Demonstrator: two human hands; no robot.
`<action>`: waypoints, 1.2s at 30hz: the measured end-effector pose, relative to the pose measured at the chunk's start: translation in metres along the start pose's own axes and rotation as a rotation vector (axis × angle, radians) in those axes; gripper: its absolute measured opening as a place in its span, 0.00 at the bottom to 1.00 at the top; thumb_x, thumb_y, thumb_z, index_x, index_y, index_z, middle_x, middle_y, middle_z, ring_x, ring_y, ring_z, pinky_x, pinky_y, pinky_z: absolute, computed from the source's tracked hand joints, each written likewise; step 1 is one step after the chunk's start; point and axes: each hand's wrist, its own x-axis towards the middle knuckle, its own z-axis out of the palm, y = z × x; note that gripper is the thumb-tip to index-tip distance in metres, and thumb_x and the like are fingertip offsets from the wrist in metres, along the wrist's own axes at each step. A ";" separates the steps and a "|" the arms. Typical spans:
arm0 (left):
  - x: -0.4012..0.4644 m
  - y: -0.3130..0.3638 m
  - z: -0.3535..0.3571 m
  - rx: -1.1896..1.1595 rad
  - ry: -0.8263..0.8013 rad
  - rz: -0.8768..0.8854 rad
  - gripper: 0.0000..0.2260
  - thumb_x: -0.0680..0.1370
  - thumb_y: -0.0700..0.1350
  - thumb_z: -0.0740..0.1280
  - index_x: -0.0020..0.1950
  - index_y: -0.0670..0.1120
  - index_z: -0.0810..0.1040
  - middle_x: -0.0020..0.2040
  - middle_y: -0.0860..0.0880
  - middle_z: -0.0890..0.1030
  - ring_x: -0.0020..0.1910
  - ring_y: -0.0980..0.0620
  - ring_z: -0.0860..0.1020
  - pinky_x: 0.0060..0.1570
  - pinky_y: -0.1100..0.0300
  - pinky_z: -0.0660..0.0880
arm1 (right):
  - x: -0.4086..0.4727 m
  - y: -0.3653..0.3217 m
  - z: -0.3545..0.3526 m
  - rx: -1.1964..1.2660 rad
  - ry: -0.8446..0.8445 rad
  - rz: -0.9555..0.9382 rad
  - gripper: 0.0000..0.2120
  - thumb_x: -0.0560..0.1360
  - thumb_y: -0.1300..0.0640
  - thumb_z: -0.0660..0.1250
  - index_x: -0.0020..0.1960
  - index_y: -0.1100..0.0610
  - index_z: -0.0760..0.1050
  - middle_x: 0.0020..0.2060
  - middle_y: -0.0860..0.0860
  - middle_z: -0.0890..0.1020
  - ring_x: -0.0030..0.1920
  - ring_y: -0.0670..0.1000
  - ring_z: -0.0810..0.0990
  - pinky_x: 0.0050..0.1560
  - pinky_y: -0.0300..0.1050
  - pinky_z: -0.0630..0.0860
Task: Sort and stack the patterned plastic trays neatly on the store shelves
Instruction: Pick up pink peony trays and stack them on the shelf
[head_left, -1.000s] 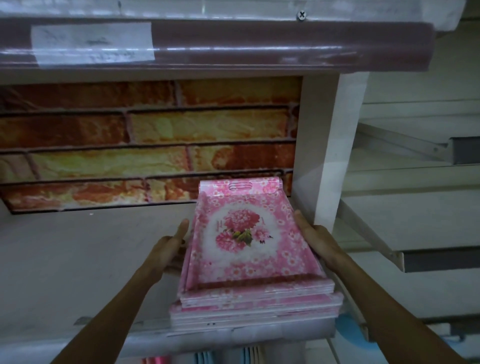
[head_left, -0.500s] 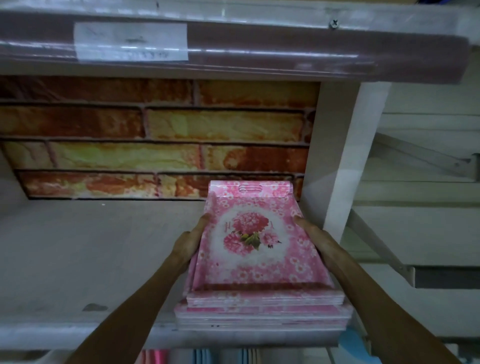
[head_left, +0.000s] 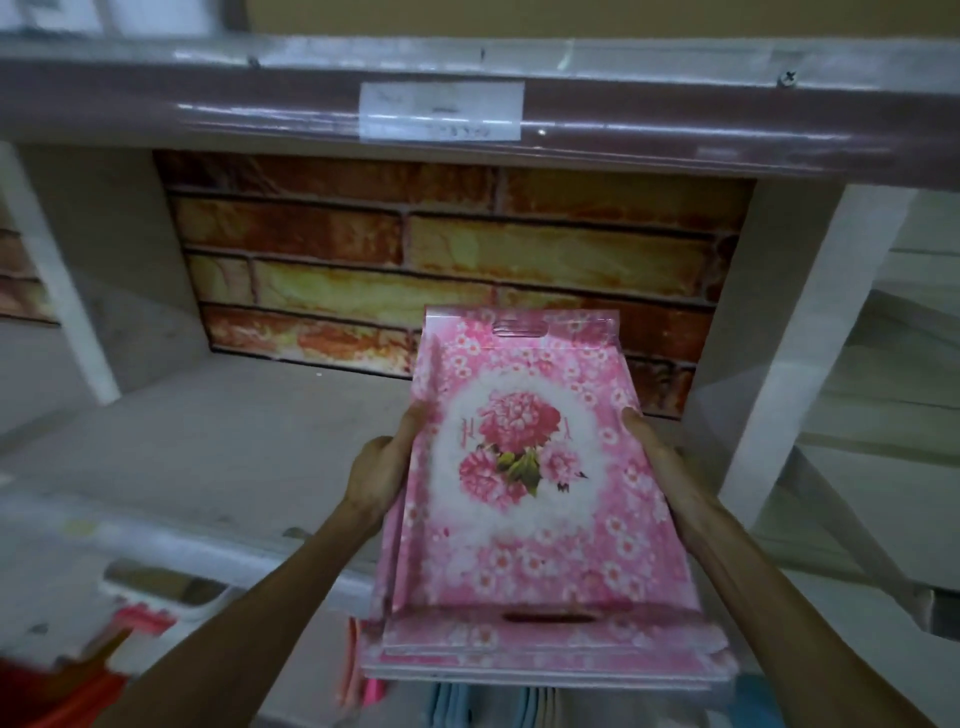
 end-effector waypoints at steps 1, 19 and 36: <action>-0.007 0.000 -0.012 -0.001 0.021 0.016 0.40 0.62 0.79 0.62 0.44 0.43 0.87 0.41 0.45 0.87 0.44 0.44 0.85 0.55 0.44 0.79 | -0.004 -0.002 0.010 0.002 -0.020 -0.014 0.27 0.58 0.28 0.73 0.41 0.50 0.86 0.40 0.53 0.88 0.40 0.55 0.87 0.42 0.47 0.82; -0.133 -0.023 -0.323 0.056 0.479 0.056 0.36 0.63 0.79 0.60 0.41 0.49 0.85 0.45 0.46 0.86 0.45 0.47 0.84 0.55 0.48 0.79 | -0.119 -0.029 0.302 0.009 -0.260 -0.076 0.28 0.58 0.30 0.72 0.41 0.54 0.85 0.34 0.51 0.87 0.33 0.53 0.86 0.37 0.44 0.80; -0.165 -0.060 -0.603 0.027 0.688 -0.002 0.37 0.63 0.79 0.61 0.44 0.47 0.86 0.44 0.46 0.87 0.44 0.43 0.85 0.55 0.44 0.79 | -0.190 -0.048 0.609 0.020 -0.541 -0.097 0.23 0.64 0.33 0.72 0.40 0.53 0.83 0.33 0.51 0.86 0.32 0.52 0.85 0.31 0.39 0.76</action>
